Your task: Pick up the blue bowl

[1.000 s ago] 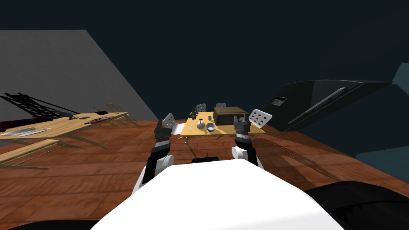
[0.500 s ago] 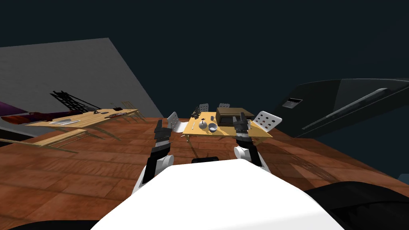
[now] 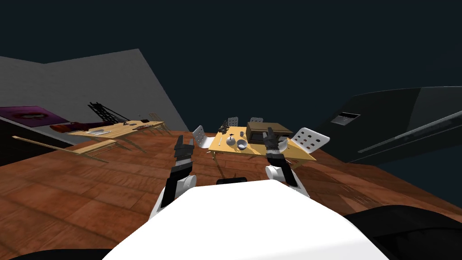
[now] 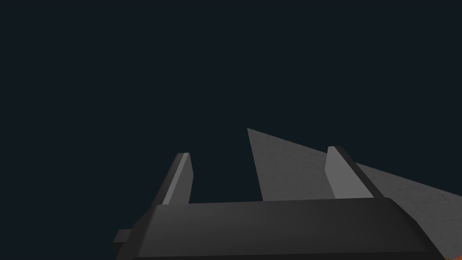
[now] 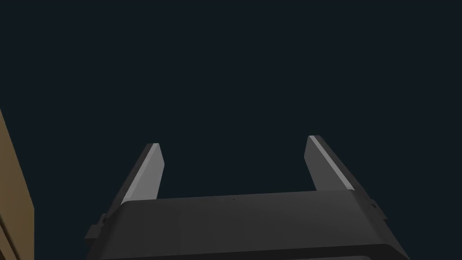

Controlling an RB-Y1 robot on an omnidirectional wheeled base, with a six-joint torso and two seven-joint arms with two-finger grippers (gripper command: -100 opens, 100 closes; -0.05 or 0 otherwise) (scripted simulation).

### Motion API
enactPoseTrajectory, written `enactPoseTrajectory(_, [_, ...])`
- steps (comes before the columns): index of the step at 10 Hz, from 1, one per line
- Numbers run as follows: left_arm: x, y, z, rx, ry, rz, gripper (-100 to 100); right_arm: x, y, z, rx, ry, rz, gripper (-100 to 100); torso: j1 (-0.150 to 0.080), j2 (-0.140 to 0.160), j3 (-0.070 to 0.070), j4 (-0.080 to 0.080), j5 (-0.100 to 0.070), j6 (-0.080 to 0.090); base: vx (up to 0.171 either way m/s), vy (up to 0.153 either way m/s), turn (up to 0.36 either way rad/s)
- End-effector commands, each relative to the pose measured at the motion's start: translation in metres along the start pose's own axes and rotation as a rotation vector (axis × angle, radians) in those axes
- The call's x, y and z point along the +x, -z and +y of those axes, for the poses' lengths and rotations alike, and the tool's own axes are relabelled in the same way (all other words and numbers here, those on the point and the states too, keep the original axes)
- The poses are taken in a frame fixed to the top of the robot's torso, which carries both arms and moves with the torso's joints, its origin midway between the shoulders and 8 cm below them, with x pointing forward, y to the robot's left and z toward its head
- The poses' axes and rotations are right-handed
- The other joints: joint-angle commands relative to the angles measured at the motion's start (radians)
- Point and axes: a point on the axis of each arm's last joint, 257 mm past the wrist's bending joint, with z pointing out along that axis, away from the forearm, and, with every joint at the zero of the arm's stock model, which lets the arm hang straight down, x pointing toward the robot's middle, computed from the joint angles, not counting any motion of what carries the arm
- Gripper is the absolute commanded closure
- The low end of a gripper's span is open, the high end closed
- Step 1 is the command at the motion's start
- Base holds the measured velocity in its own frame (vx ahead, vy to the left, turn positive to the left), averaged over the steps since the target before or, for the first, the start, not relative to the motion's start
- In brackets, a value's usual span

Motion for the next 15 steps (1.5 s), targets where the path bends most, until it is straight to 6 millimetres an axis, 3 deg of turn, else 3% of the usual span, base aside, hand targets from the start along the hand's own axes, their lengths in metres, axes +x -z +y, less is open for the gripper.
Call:
enactPoseTrajectory(1, [0.0, 0.0, 0.0, 0.0, 0.0, 0.0, 0, 0.002, -0.002, -0.003, 0.016, 0.045, 0.007, -100, 0.0, 0.0, 0.0, 0.0, 0.0, 0.0, 0.0, -0.023, 0.075])
enactPoseTrajectory(15, [0.0, 0.0, 0.0, 0.0, 0.0, 0.0, 0, 0.013, -0.004, -0.055, 0.223, 0.454, 0.127, -100, 0.0, -0.001, -0.001, 0.0, 0.0, 0.001, 0.002, -0.021, 0.123])
